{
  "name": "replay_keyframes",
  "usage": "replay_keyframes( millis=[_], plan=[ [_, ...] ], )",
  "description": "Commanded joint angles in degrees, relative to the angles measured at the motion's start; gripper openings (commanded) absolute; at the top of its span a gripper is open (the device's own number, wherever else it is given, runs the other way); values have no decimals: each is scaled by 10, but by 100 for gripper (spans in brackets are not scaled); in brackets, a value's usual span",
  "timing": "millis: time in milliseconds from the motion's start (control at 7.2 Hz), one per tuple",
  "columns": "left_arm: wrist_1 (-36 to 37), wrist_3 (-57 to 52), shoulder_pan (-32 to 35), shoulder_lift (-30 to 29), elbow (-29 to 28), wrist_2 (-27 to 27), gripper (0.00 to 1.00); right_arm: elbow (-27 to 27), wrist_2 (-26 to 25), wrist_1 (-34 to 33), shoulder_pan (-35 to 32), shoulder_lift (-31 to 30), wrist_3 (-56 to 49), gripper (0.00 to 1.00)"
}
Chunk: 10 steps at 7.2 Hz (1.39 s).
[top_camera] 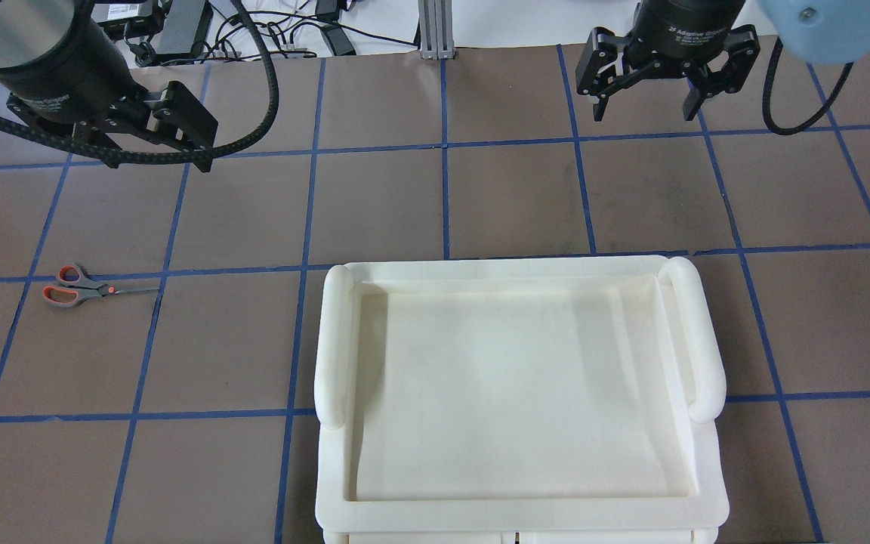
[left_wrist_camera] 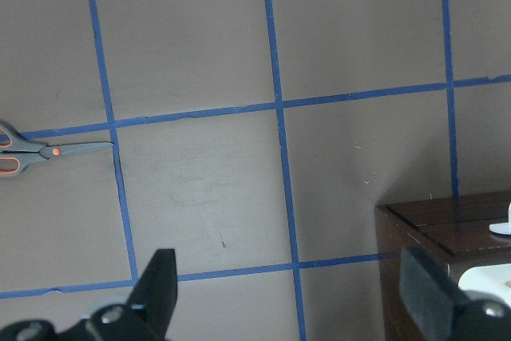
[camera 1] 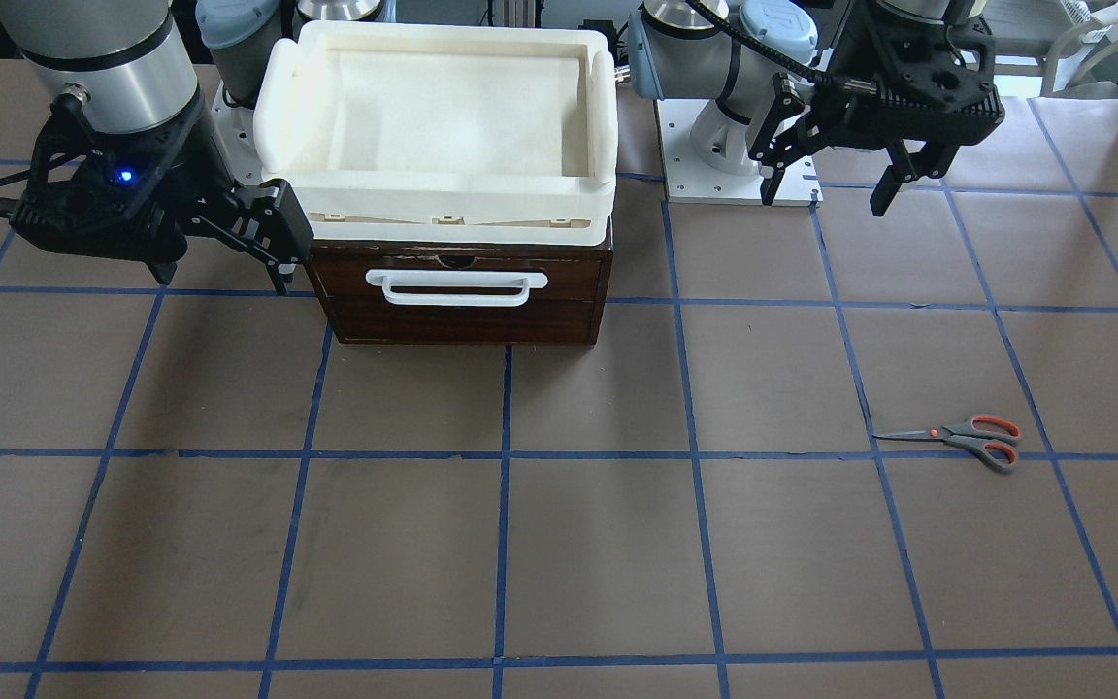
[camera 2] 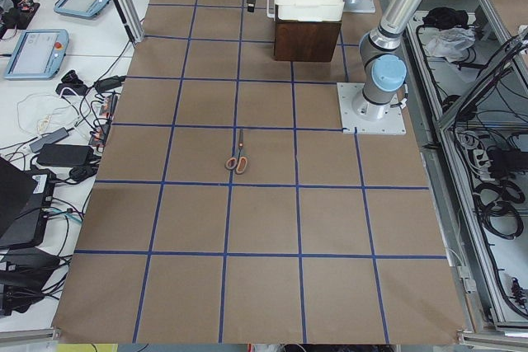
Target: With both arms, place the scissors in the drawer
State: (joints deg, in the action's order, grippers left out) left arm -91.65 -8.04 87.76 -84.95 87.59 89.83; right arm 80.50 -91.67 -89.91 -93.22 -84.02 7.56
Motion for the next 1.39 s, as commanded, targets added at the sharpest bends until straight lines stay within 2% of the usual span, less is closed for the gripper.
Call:
replay_keyframes(
  millis=[0, 139, 278, 417, 556, 694, 833, 972, 1111, 1250],
  plan=[
    [-2, 9, 1, 7, 18, -3, 100, 0, 2, -1, 0, 0, 0, 100],
    [-2, -4, 3, 15, 39, 0, 100, -1, 2, -4, 0, -2, 0, 100],
    [3, -112, -8, 18, 40, 7, 98, -1, 2, -11, 0, -2, -1, 100],
    [-4, -298, -34, 18, 39, 51, 93, -1, 2, -10, -2, -1, -1, 100],
    [-12, -491, -95, 13, 43, 67, 89, 3, 10, -10, -4, 1, 8, 100],
    [-12, -590, -162, -2, 47, 48, 89, 21, 11, -17, -4, 3, 12, 100],
    [-3, -690, -197, -13, 63, 30, 100, 28, -2, -51, -4, 4, 40, 100],
    [-5, -828, -211, -13, 73, 33, 100, 29, 0, -53, -5, 5, 117, 100],
    [8, -866, -229, -33, 75, 26, 100, 29, 10, -48, -7, 10, 240, 100],
    [87, -870, -231, -54, 77, 14, 100, 30, 11, -42, -11, 14, 316, 100]
  ],
)
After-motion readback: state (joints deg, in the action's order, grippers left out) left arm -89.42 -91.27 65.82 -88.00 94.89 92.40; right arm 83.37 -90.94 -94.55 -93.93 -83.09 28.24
